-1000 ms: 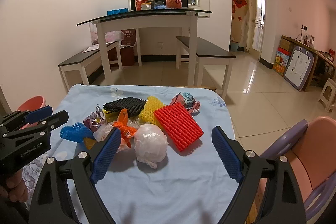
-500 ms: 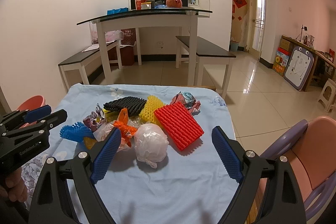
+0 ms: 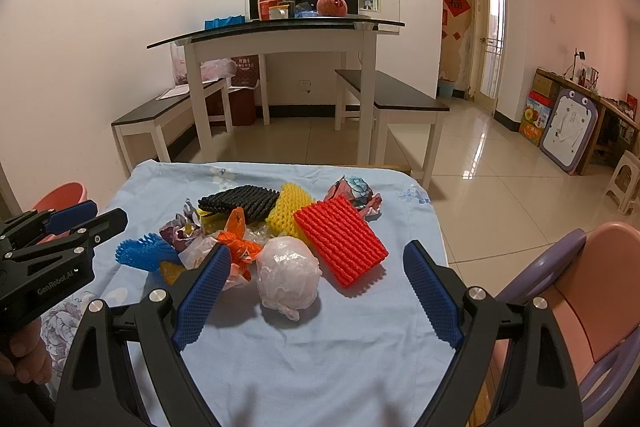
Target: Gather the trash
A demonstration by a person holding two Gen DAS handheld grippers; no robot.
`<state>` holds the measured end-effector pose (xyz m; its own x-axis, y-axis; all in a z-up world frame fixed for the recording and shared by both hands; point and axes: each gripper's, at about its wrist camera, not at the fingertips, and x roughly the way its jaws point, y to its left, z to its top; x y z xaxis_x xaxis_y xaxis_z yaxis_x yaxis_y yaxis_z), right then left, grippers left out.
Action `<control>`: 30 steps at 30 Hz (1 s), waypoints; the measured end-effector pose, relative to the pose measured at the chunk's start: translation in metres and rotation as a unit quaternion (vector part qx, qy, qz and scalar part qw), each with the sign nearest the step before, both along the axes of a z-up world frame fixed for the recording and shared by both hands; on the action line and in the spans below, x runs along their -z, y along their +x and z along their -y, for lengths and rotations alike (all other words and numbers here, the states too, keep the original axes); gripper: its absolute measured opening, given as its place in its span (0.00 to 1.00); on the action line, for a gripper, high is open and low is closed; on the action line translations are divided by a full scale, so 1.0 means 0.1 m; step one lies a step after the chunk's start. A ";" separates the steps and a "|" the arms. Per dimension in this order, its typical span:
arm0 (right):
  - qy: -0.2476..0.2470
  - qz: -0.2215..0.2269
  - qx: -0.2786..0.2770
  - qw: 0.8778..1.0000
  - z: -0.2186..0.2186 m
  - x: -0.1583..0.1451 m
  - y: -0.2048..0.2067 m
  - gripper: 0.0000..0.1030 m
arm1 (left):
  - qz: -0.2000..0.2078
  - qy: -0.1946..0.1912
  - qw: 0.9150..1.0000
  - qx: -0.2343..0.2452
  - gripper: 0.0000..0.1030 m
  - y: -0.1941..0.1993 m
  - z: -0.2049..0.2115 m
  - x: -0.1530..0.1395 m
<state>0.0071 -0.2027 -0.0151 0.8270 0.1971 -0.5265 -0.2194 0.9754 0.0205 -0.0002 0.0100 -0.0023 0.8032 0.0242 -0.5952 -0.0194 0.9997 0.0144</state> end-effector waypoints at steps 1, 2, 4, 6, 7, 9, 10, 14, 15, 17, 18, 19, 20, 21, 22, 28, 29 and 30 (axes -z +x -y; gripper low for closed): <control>0.000 0.000 0.000 1.000 -0.01 0.00 0.00 0.84 | 0.000 0.000 1.000 0.000 0.47 0.00 0.00 0.00; 0.000 0.000 0.000 1.000 -0.01 0.00 0.00 0.84 | 0.000 0.000 1.000 0.000 0.47 0.00 0.00 0.00; 0.000 0.000 0.001 1.000 -0.01 0.00 0.00 0.84 | 0.000 0.000 1.000 0.000 0.47 0.00 0.00 0.00; 0.000 0.000 0.001 1.000 -0.02 0.00 0.00 0.84 | 0.000 0.000 1.000 0.000 0.47 0.00 -0.01 0.00; 0.000 0.000 0.001 1.000 -0.01 0.00 0.00 0.84 | 0.000 0.000 1.000 0.000 0.47 0.00 -0.01 0.00; 0.000 0.000 0.001 1.000 -0.02 0.00 0.00 0.84 | 0.000 0.000 1.000 0.000 0.47 0.00 -0.01 0.00; 0.000 0.001 0.001 1.000 -0.02 -0.01 0.00 0.84 | 0.000 0.000 1.000 0.000 0.47 0.00 -0.01 0.00; -0.001 0.001 0.000 1.000 -0.02 0.00 0.00 0.84 | 0.000 0.000 1.000 0.000 0.47 0.00 -0.01 0.00; -0.001 0.001 0.001 1.000 -0.02 0.00 0.00 0.84 | -0.001 0.000 1.000 0.000 0.47 0.00 0.00 0.00; -0.001 0.001 0.000 1.000 -0.02 0.00 0.00 0.84 | -0.001 -0.001 1.000 0.000 0.47 0.00 -0.01 0.00; -0.001 0.001 0.001 1.000 -0.03 0.00 0.00 0.84 | -0.001 0.000 1.000 0.000 0.47 0.00 0.00 0.00; -0.001 0.001 0.000 1.000 -0.02 0.00 0.00 0.84 | -0.001 0.000 1.000 0.000 0.47 0.00 0.00 0.00; -0.001 0.001 0.001 1.000 -0.03 0.00 0.00 0.84 | 0.000 0.000 1.000 0.000 0.47 0.00 0.00 0.00; -0.001 0.001 0.000 1.000 -0.03 0.00 0.00 0.84 | 0.000 -0.001 1.000 0.001 0.47 0.00 0.00 0.00; -0.001 0.001 0.001 1.000 -0.02 0.01 0.00 0.84 | 0.000 -0.001 1.000 0.001 0.47 0.00 -0.01 0.00; -0.003 -0.002 0.001 1.000 0.01 0.05 0.00 0.83 | 0.005 -0.007 1.000 0.014 0.47 -0.06 -0.08 -0.01; -0.004 -0.003 0.001 1.000 0.02 0.06 0.01 0.83 | 0.005 -0.009 1.000 0.018 0.47 -0.08 -0.09 0.00; -0.004 -0.003 0.001 1.000 0.02 0.05 0.01 0.83 | 0.003 -0.011 1.000 0.024 0.47 -0.10 -0.11 0.01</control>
